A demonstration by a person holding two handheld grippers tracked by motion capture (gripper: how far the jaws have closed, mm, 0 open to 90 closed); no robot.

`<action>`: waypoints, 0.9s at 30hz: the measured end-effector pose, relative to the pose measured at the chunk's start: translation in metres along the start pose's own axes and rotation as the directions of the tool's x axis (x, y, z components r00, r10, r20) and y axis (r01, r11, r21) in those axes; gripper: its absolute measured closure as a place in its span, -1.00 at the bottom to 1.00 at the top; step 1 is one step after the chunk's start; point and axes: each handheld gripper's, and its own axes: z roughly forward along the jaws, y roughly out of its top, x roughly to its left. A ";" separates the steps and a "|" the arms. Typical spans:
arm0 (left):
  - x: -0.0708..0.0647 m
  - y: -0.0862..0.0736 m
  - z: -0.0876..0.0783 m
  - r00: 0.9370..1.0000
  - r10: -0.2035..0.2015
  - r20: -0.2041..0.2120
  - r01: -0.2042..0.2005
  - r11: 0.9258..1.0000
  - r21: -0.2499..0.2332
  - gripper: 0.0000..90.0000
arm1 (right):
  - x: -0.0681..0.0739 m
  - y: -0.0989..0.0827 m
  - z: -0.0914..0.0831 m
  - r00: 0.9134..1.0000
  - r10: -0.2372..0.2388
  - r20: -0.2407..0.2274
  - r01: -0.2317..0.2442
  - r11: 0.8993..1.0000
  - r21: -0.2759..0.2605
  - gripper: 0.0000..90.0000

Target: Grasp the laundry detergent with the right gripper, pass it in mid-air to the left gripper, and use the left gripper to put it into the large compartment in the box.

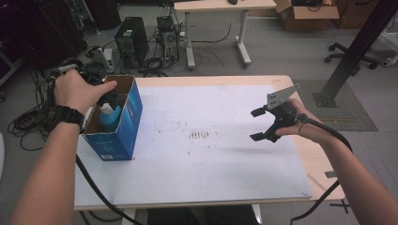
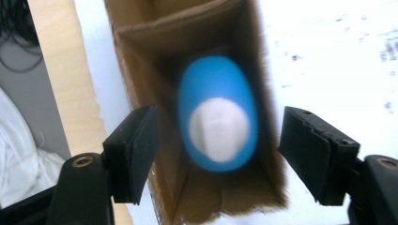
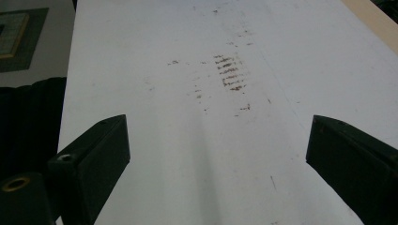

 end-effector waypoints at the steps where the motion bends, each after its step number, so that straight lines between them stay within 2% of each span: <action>1: 0.000 0.000 0.000 1.000 0.000 0.000 0.000 1.000 0.000 -0.40 | 0.000 0.000 -0.001 1.000 0.000 0.003 0.000 1.000 0.002 -0.85; 2: -0.007 0.002 -0.010 1.000 0.029 -0.004 -0.029 0.999 -0.026 -0.42 | 0.000 0.000 -0.002 1.000 0.001 0.005 -0.001 1.000 0.002 -0.85; 4: -0.011 0.003 -0.014 0.999 0.040 -0.003 -0.040 0.998 -0.040 -0.44 | 0.001 0.000 -0.003 1.000 0.002 0.009 -0.002 1.000 -0.001 -0.85; 5: -0.016 0.004 -0.017 0.998 0.058 0.001 -0.058 0.997 -0.051 -0.44 | 0.001 0.000 -0.003 1.000 0.002 0.009 -0.002 1.000 -0.001 -0.85; 7: -0.030 0.007 -0.023 0.993 0.114 0.038 -0.111 0.991 -0.073 -0.50 | 0.002 0.000 -0.006 1.000 0.002 0.014 -0.002 1.000 -0.001 -0.85; 8: -0.030 0.007 -0.023 0.993 0.114 0.038 -0.111 0.991 -0.073 -0.51 | 0.003 0.000 -0.007 1.000 -0.001 0.015 0.001 1.000 0.000 -0.85; 9: -0.035 0.008 -0.024 0.990 0.131 0.053 -0.127 0.989 -0.080 -0.51 | 0.003 0.000 -0.007 1.000 -0.001 0.015 0.001 1.000 0.000 -0.85; 10: -0.046 0.010 -0.024 0.983 0.170 0.074 -0.163 0.982 -0.090 -0.55 | 0.004 0.001 -0.008 1.000 -0.003 0.018 0.003 1.000 0.000 -0.85; 11: -0.046 0.010 -0.024 0.983 0.170 0.074 -0.163 0.982 -0.090 -0.58 | 0.004 0.001 -0.008 1.000 -0.003 0.018 0.003 1.000 0.000 -0.85; 12: -0.058 0.012 -0.022 0.973 0.214 0.092 -0.206 0.974 -0.093 -0.59 | 0.005 0.002 -0.010 1.000 -0.002 0.021 0.002 1.000 -0.001 -0.85; 13: -0.065 0.013 -0.020 0.967 0.233 0.106 -0.224 0.970 -0.097 -0.60 | 0.005 0.002 -0.011 1.000 -0.003 0.022 0.003 1.000 -0.003 -0.85; 14: -0.071 0.014 -0.018 0.958 0.264 0.112 -0.252 0.962 -0.109 -0.61 | 0.006 0.002 -0.011 1.000 -0.003 0.021 0.004 1.000 -0.003 -0.85; 15: -0.071 0.014 -0.018 0.958 0.264 0.112 -0.252 0.962 -0.109 -0.62 | 0.006 0.003 -0.011 1.000 -0.005 0.022 0.005 1.000 -0.002 -0.85; 17: -0.083 0.015 -0.015 0.948 0.297 0.117 -0.284 0.951 -0.119 -0.67 | 0.006 0.003 -0.012 1.000 -0.003 0.021 0.003 1.000 0.000 -0.85; 18: -0.096 0.016 -0.011 0.936 0.331 0.121 -0.318 0.941 -0.112 -0.71 | 0.006 0.003 -0.012 1.000 -0.003 0.023 0.003 1.000 0.000 -0.85; 19: -0.101 0.017 -0.008 0.930 0.344 0.130 -0.331 0.937 -0.111 -0.74 | 0.005 0.003 -0.012 1.000 0.001 0.025 -0.001 1.000 0.000 -0.85; 20: -0.101 0.017 -0.008 0.930 0.344 0.130 -0.331 0.937 -0.111 -0.76 | 0.005 0.003 -0.012 1.000 0.001 0.025 -0.001 1.000 0.000 -0.85; 21: -0.112 0.018 -0.003 0.919 0.367 0.145 -0.355 0.929 -0.105 -0.77 | 0.005 0.003 -0.012 1.000 0.000 0.025 0.000 1.000 0.000 -0.85; 22: -0.112 0.018 -0.003 0.919 0.367 0.145 -0.355 0.929 -0.105 -0.79 | 0.005 0.003 -0.012 1.000 0.000 0.025 0.000 1.000 0.000 -0.85; 23: -0.120 0.019 0.002 0.911 0.384 0.152 -0.371 0.922 -0.111 -0.80 | 0.005 0.002 -0.012 1.000 0.000 0.024 -0.001 1.000 0.001 -0.85; 24: -0.124 0.019 0.005 0.907 0.388 0.162 -0.374 0.921 -0.112 -0.82 | 0.005 0.002 -0.012 1.000 0.001 0.024 -0.001 1.000 0.001 -0.85; 26: -0.133 0.019 0.012 0.897 0.408 0.169 -0.395 0.912 -0.109 -0.84 | 0.005 0.002 -0.011 1.000 0.000 0.023 0.000 1.000 0.003 -0.85; 27: -0.133 0.019 0.012 0.897 0.408 0.169 -0.395 0.912 -0.109 -0.85 | 0.005 0.002 -0.011 1.000 0.000 0.023 0.000 1.000 0.003 -0.85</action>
